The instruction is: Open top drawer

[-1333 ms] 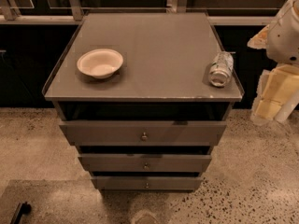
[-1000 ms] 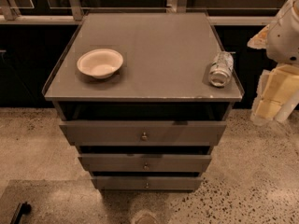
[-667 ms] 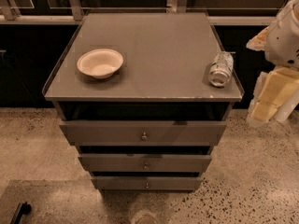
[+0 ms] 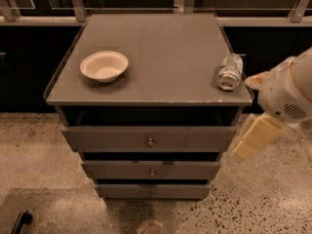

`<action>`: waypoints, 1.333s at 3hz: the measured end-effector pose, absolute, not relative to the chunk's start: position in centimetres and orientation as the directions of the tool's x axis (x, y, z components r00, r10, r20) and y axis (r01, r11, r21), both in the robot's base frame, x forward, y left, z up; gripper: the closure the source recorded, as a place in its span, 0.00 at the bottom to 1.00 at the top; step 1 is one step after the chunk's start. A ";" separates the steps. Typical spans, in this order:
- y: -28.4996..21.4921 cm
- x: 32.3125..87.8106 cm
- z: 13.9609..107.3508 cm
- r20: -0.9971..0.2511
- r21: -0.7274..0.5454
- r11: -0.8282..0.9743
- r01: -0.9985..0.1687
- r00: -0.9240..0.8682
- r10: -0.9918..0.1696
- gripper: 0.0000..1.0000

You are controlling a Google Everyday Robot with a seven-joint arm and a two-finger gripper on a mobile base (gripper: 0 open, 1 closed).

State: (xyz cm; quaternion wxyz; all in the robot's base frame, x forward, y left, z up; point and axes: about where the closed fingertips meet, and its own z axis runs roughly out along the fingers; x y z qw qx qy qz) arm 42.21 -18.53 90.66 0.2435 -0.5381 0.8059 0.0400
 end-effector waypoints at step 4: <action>-17.7 42.6 80.0 -0.562 -0.221 0.578 -0.786 -0.381 -0.734 0.00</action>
Offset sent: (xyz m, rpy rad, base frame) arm -0.0018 0.0041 -0.0562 0.0657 0.0213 -0.0696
